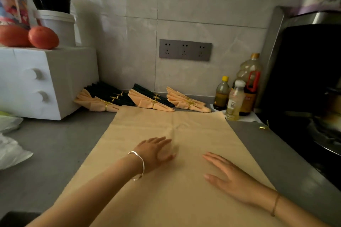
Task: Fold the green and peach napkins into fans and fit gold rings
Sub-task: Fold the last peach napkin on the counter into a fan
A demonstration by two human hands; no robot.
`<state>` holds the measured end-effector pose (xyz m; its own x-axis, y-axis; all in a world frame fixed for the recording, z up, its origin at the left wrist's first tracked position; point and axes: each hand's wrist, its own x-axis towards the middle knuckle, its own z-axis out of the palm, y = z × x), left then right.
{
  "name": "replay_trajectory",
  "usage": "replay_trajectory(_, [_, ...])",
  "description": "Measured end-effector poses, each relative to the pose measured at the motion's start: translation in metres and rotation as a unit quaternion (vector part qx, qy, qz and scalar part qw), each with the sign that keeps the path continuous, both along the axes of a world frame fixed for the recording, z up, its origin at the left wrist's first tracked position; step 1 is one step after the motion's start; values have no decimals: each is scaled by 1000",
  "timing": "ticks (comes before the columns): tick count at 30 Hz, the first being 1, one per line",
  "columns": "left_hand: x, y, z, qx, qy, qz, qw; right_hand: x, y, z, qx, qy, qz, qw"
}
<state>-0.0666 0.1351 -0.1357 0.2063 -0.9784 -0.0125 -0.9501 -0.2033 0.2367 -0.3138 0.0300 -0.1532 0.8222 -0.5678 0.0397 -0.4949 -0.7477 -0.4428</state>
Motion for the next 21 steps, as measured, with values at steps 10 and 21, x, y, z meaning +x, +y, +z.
replay_trajectory(10, [-74,95,-28,-11,-61,-101,993,-62,72,-5,-113,135,80,981])
replay_trajectory(21, [-69,112,-35,-28,-76,-130,988,-65,78,-3,-155,137,87,975])
